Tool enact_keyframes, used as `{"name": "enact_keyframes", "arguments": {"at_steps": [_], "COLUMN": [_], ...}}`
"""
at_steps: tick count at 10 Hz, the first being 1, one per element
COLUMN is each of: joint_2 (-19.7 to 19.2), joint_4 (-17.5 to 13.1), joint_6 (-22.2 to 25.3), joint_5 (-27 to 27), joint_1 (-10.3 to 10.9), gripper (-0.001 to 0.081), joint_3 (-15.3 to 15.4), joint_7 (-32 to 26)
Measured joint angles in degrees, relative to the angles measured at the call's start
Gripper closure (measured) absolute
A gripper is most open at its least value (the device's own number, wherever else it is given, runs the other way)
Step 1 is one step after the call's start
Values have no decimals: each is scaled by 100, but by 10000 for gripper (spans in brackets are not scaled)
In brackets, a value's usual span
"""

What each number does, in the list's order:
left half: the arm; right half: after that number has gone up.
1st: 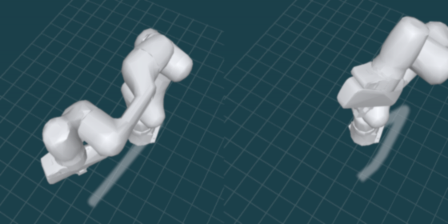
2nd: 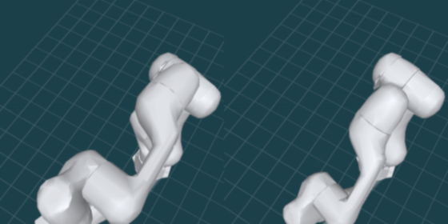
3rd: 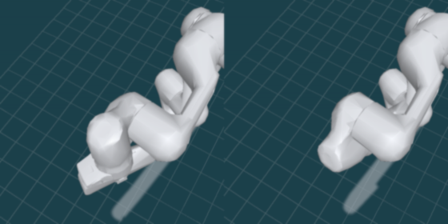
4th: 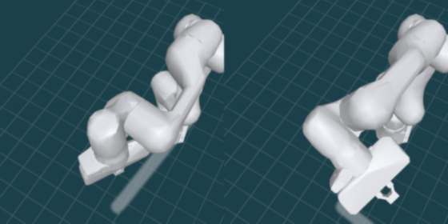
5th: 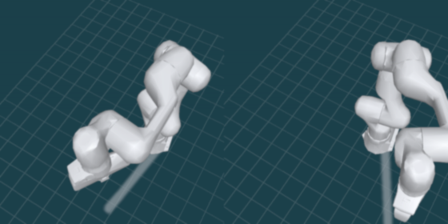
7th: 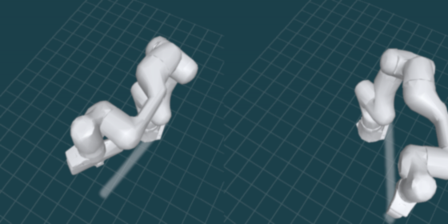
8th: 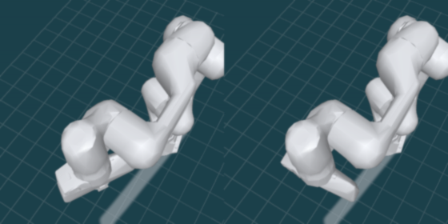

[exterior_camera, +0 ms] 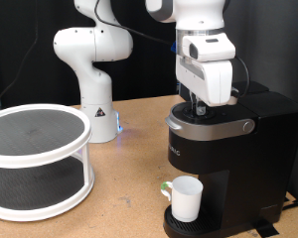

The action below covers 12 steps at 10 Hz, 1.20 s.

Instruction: Make a cup of coffee with the keurig machine

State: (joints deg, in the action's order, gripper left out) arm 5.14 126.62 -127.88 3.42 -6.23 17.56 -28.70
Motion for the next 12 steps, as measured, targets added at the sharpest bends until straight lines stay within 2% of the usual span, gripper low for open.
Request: {"name": "enact_keyframes", "arguments": {"at_steps": [6,12], "joint_2": [-21,122], "joint_4": [-37,91], "joint_6": [56,54], "joint_5": [94,1000], "joint_1": [-1,-10], "gripper": [802,802], "joint_3": [-14,-188], "joint_7": [-63,-789]}}
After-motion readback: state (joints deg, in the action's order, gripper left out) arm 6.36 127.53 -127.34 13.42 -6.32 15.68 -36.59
